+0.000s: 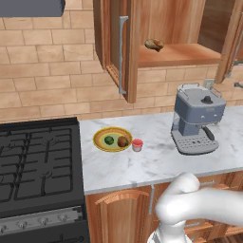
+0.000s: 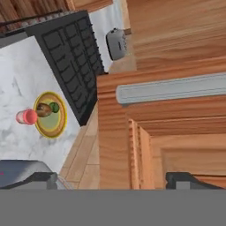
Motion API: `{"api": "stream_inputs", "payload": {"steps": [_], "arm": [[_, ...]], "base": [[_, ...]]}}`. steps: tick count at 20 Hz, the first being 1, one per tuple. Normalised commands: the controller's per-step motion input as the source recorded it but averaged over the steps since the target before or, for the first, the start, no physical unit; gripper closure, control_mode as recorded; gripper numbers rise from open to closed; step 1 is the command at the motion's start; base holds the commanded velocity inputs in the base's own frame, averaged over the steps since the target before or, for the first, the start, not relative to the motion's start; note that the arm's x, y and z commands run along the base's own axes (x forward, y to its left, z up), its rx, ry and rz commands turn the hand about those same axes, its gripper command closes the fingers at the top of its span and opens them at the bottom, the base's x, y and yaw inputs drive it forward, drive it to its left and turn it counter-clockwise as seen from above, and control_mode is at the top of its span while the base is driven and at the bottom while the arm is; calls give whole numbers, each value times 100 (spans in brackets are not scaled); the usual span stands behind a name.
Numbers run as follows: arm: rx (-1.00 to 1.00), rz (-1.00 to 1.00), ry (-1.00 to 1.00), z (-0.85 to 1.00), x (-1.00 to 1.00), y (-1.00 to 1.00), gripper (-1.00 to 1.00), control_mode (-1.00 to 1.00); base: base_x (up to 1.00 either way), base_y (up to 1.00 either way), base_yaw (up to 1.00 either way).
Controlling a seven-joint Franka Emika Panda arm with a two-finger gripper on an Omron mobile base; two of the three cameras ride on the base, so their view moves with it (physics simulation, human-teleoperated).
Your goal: Pick the avocado and bread from the counter and place them on the plate. Then pick the jam from the cabinet and place it next to the plate. Lastly close the cabinet door.
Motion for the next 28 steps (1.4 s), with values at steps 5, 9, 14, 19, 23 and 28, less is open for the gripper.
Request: {"api": "stream_inputs", "payload": {"steps": [5,9,14,19,23,28], "arm": [[-16,0,-4,0,77,42,-100,-100],[-17,0,-7,0,88,38,-100,-100],[-18,-4,-11,-4,90,47,-100,-100],[-19,-9,-10,-7,99,47,-100,-100],[-17,-10,-9,-5,99,41,-100,-100],[-13,-8,-8,0,89,25,-100,-100]], "base": [[0,0,0],[0,0,0],[0,0,0],[0,0,0],[0,0,0],[0,0,0]]}}
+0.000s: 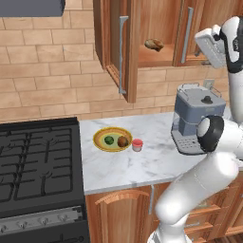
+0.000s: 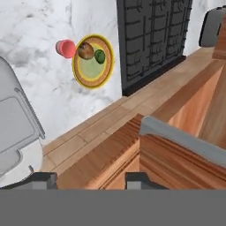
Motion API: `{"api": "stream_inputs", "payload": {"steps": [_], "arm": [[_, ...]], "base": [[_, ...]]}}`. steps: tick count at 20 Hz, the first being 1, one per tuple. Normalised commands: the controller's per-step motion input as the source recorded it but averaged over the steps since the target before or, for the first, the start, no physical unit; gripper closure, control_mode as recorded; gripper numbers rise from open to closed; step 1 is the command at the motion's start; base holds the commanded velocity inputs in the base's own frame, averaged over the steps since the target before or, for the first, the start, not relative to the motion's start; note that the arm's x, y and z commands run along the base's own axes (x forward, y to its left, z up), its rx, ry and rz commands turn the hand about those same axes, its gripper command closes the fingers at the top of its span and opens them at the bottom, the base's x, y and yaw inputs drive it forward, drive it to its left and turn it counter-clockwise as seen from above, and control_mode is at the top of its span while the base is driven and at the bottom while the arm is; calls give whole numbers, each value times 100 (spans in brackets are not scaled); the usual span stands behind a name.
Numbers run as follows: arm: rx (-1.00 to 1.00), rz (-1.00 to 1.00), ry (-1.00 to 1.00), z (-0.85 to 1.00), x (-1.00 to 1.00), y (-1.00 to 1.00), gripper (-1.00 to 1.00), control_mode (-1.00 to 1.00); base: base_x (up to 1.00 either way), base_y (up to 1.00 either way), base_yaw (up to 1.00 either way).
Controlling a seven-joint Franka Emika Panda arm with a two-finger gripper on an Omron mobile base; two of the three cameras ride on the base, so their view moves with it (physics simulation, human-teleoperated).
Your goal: Pick the avocado and bread from the counter and place them on the plate. Then pick the jam from the cabinet and place it next to the plate. Lastly close the cabinet door.
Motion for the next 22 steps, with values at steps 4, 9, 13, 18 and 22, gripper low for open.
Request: {"api": "stream_inputs", "payload": {"steps": [4,9,13,18,22], "arm": [[-1,0,-14,0,13,0,-100,-100],[-5,0,-51,0,-69,2,-100,-100],[-10,0,-65,-23,-100,1,-100,-100],[-24,0,-58,-74,-100,22,-100,-100],[-41,0,-63,-93,-100,89,-100,-100]], "base": [[0,0,0],[0,0,0],[0,0,0],[0,0,0],[0,0,0]]}}
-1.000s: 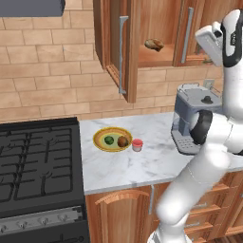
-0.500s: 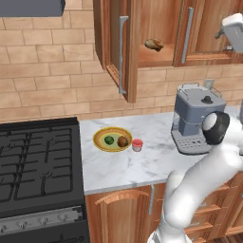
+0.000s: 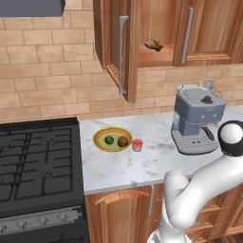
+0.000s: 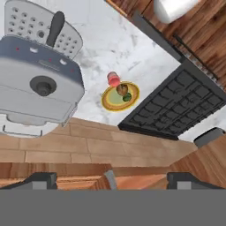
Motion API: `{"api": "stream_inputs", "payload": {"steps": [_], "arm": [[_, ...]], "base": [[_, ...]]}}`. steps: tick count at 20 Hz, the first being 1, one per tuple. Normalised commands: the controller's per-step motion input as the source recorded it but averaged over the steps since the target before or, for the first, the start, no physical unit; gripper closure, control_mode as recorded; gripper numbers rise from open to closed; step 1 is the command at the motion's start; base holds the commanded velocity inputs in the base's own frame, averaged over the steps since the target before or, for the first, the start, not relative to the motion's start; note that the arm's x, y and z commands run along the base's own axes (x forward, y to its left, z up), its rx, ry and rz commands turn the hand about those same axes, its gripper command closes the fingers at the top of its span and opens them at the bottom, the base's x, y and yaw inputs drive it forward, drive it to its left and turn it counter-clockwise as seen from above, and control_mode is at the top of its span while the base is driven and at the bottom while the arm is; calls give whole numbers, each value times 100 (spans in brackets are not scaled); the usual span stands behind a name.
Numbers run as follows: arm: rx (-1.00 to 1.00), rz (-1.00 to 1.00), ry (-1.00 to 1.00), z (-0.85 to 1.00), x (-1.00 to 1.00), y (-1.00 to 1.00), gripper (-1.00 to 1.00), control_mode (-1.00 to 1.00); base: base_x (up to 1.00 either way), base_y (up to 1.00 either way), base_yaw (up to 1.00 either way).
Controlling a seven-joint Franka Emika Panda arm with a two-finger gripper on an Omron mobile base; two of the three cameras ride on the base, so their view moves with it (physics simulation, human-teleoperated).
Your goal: Pick the avocado and bread from the counter and place them on the plate. Then pick the jam from the cabinet and place it next to the plate. Lastly close the cabinet door.
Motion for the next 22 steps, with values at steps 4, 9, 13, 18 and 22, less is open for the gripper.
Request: {"api": "stream_inputs", "payload": {"steps": [4,9,13,18,22], "arm": [[-57,2,-51,-100,-100,100,-100,-100],[-63,7,-42,-100,-100,100,-100,-100],[-66,14,-25,-100,-100,100,-100,-100],[-69,18,-11,-100,-100,100,-100,-100],[-60,17,-9,-100,-100,91,-100,-100]], "base": [[0,0,0],[0,0,0],[0,0,0],[0,0,0],[0,0,0]]}}
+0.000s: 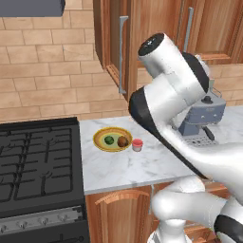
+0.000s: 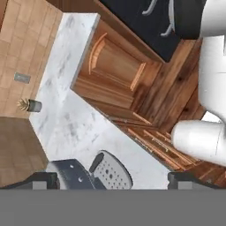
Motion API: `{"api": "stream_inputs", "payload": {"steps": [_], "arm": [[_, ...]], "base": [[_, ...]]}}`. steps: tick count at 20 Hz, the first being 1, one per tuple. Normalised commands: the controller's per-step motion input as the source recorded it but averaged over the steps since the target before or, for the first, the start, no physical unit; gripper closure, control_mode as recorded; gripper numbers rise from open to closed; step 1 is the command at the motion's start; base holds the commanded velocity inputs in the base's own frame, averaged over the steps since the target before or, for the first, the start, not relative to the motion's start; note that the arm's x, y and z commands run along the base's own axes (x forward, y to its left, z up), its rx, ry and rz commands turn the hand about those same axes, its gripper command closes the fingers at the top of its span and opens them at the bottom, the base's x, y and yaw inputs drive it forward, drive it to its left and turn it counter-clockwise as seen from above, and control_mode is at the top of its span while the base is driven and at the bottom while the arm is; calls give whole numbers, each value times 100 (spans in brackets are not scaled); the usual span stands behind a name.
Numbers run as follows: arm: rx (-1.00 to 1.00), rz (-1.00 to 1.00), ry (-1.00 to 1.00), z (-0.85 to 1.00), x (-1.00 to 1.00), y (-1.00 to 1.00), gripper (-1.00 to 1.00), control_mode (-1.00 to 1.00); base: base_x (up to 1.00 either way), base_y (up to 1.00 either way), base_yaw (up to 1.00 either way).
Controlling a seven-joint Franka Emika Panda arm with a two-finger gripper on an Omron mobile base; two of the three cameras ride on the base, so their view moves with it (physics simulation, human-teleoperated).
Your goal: Pick the avocado and bread from the counter and place them on the plate. Then pick the jam from the cabinet and place it next to the plate. Lastly close the cabinet door.
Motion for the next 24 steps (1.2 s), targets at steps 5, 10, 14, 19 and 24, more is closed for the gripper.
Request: {"api": "stream_inputs", "payload": {"steps": [5,10,14,19,24], "arm": [[-26,3,-22,-43,-58,70,-100,-100],[-9,0,-38,0,-10,47,-100,-100],[-10,0,-42,0,0,60,-100,-100],[-12,-1,-31,0,-2,71,-100,-100],[-11,-13,-11,0,5,74,-100,-100]], "base": [[0,0,0],[0,0,0],[0,0,0],[0,0,0],[0,0,0]]}}
